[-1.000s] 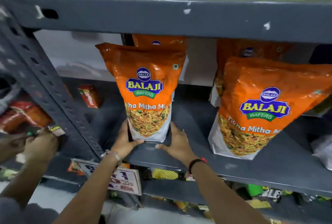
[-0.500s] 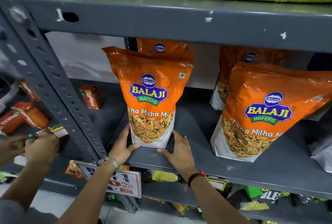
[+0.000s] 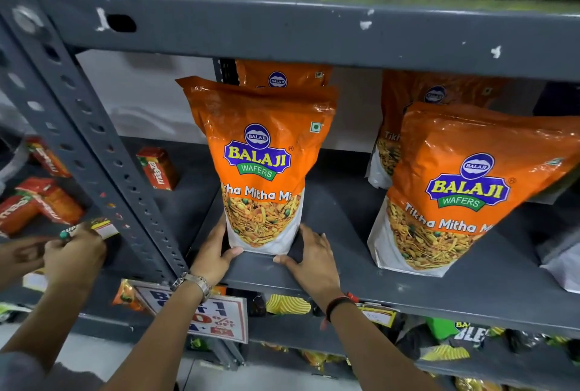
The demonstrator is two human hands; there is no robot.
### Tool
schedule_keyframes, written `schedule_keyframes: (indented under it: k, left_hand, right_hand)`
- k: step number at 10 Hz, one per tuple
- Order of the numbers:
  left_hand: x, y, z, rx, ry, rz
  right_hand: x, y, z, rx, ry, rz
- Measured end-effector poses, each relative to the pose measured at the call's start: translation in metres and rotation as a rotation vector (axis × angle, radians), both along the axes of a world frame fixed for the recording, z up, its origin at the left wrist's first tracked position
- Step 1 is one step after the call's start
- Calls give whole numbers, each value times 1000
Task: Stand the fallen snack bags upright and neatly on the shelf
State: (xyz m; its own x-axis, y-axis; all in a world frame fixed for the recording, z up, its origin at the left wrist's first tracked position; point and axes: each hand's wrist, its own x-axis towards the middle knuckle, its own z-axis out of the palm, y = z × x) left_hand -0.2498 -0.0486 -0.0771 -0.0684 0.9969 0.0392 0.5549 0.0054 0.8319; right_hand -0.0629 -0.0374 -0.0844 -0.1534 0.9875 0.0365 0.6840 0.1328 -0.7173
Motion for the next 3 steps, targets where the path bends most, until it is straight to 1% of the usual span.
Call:
schedule_keyframes:
  k: [1, 2, 3]
  left_hand:
    - [-2, -1, -7, 8, 20, 2]
    - [-1, -2, -11, 36, 52, 68]
    - [8, -7, -16, 107, 62, 216]
  right_hand:
    - [0, 0, -3, 9, -7, 8]
    - [-1, -5, 5, -5, 8, -2]
    - [-1, -7, 5, -34, 110, -14]
